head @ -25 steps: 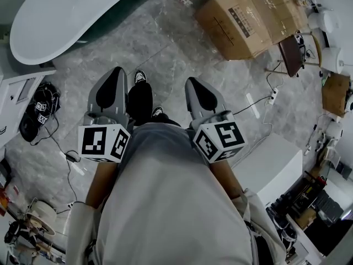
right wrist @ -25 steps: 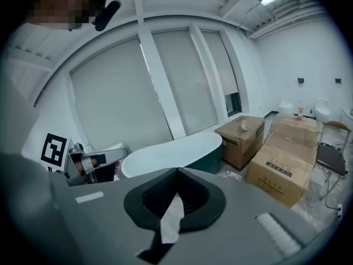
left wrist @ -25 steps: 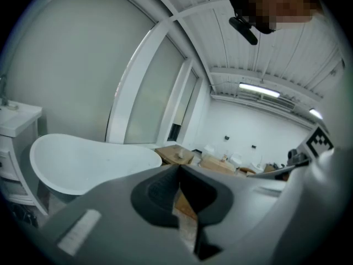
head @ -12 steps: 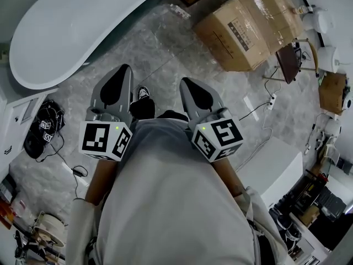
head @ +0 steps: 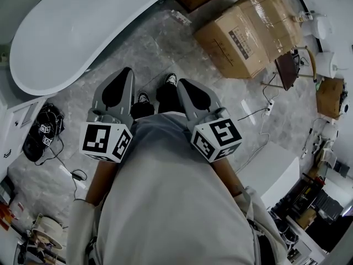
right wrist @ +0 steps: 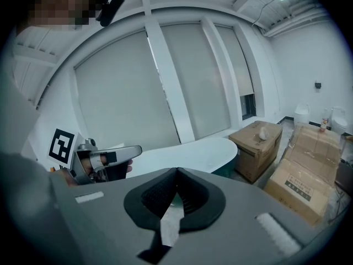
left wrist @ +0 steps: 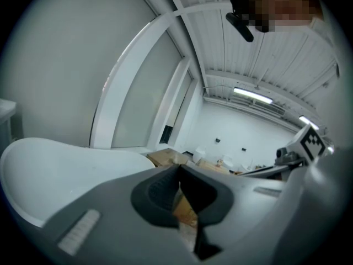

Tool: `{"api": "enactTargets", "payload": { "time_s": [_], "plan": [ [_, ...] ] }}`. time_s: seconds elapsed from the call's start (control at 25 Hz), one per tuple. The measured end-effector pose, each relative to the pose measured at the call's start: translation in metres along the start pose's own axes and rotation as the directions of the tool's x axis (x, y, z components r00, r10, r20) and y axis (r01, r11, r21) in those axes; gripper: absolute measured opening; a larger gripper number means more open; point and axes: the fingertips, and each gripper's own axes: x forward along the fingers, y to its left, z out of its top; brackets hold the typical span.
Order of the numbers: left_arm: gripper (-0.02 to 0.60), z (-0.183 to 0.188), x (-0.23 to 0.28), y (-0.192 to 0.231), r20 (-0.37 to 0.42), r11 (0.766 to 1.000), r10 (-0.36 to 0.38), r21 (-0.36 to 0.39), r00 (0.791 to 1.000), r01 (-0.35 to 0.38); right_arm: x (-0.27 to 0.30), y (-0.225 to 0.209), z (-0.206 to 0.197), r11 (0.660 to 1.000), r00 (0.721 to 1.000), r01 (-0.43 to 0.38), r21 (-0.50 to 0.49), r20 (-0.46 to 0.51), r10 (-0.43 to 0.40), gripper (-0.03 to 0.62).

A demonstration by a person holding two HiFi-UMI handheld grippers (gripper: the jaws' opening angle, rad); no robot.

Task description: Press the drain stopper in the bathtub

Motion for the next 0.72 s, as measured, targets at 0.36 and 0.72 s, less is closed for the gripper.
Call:
{"api": "enactTargets", "payload": {
  "time_s": [0.36,0.72],
  "plan": [
    [0.0,0.013,0.043,0.012,-0.009,1.0,0.023,0.016,1.0,-0.022,0.035,-0.03,0.025,0.999,0.999,-0.039,-0.001,0.004,0.039,-0.012],
    [0.0,0.05,0.115,0.027,0.052,0.998,0.068,-0.003,0.996,-0.068,0.085,-0.089,0.074,0.996,0.996,-0.086,-0.028,0.032,0.087,-0.012]
  ]
}}
